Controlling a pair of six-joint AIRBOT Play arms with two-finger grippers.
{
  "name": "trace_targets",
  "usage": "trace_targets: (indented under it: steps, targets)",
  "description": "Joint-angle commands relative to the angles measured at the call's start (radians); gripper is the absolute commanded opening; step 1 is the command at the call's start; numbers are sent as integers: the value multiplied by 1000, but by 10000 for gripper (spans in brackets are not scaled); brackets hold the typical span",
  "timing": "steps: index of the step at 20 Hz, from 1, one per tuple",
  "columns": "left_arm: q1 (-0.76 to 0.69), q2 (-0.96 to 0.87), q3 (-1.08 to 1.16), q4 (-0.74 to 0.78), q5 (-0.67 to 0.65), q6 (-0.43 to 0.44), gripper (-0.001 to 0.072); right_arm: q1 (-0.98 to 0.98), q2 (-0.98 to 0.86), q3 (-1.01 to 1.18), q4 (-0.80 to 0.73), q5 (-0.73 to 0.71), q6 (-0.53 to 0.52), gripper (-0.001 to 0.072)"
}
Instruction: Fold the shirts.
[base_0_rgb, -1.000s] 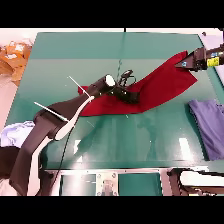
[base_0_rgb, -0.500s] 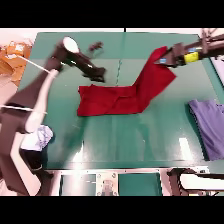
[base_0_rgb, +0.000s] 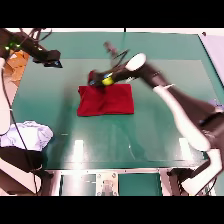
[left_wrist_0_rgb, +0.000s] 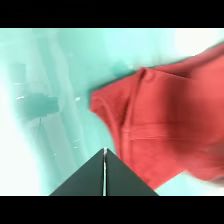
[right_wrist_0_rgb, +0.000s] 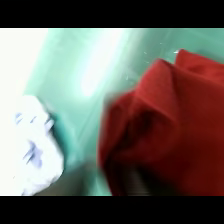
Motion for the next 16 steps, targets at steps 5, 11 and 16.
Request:
trace_targets:
  steps: [5,11,16]
  targets:
    - [46,8,0,5,-29,43,26,-68,-59,43,27,-85,39,354]
    - [46,8,0,8,-29,40,26,-482,61,10,-147,410,39,389]
    - [46,8,0,9,-28,-2,26,-642,60,-289,-175,402,-11,523]
